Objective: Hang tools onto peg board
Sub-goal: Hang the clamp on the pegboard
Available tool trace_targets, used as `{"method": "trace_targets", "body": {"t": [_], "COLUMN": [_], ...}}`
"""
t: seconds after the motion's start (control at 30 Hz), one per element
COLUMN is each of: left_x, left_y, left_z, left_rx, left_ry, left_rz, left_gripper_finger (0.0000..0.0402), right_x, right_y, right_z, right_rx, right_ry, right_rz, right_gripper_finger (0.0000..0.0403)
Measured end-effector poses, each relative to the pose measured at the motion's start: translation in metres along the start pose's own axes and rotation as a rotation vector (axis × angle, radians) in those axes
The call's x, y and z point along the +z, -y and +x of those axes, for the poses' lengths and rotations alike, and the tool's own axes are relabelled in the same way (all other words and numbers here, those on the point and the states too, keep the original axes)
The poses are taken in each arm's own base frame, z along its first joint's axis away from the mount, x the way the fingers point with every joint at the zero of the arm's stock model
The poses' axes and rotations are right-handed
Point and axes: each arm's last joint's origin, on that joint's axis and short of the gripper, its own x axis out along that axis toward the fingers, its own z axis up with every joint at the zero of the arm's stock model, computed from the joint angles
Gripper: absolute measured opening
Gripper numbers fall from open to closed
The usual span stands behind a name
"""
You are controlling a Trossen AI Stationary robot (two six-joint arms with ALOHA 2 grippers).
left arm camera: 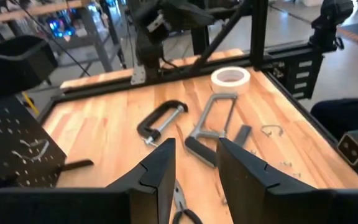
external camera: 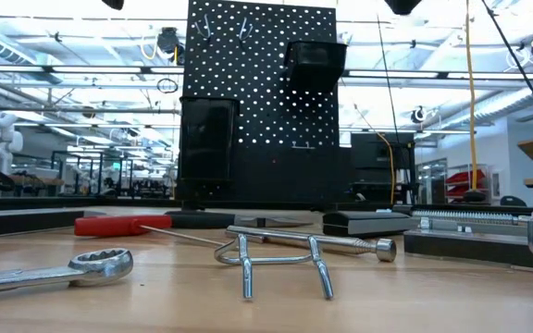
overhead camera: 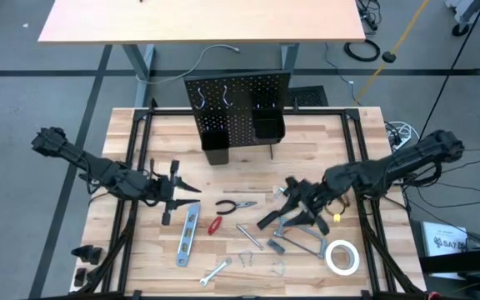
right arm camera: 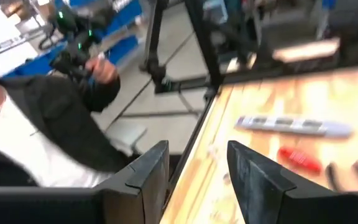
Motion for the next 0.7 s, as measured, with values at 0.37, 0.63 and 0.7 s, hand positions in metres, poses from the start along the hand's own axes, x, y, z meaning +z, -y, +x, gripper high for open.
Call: {"method": "trace_targets", "body": {"t": [0.37, 0.63, 0.7], "left_x": [-0.011, -0.013, -0.013], "left_y": [0.007, 0.006, 0.006], "left_z": [0.014, 0.018, 0.018], "left_rx": [-0.005, 0.075, 0.076], "left_ry": [-0.074, -0.092, -0.092], "left_rz": [-0.044, -0.026, -0.026], "left_gripper_finger": [0.0121, 0.0121, 0.0121], "right_x": [-0.050, -0.043, -0.032], "right_y": [0.009, 0.012, 0.008], "right_z": [0.019, 0.004, 0.003], "right_rx": [-0.226, -0.531, -0.612], "right_ry": [-0.338, -0.472, -0.484], "right_rz": [0.381, 0.317, 0.249], "right_gripper_finger": [0.0155, 0.0155, 0.0155]}}
